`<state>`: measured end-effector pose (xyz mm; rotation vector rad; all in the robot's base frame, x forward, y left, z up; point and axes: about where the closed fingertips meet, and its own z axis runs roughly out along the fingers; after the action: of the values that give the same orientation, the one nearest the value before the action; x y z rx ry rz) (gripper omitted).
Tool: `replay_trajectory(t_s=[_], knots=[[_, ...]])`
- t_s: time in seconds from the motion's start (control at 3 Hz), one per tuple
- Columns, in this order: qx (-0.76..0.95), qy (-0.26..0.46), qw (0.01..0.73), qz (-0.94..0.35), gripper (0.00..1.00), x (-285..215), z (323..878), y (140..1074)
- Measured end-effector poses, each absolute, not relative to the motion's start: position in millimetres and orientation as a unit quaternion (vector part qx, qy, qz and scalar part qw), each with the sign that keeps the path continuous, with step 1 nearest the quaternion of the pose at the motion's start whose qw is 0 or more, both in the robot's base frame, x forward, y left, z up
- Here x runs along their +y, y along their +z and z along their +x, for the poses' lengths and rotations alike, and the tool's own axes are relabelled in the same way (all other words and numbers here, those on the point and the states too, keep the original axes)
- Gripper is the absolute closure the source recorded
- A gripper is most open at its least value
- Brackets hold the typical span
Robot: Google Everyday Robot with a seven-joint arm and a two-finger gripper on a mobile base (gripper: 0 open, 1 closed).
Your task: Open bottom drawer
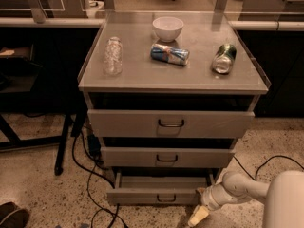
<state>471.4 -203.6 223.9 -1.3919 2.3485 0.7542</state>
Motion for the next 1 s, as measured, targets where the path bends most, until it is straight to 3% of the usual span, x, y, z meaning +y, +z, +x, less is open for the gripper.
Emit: replay_trajectory(t_s=[0.33,1.0], knots=[[0.819,0.264,0.15,-0.486,0.0,-203,469,221],[0.835,0.284,0.091,-0.462,0.0,-232,409,203]])
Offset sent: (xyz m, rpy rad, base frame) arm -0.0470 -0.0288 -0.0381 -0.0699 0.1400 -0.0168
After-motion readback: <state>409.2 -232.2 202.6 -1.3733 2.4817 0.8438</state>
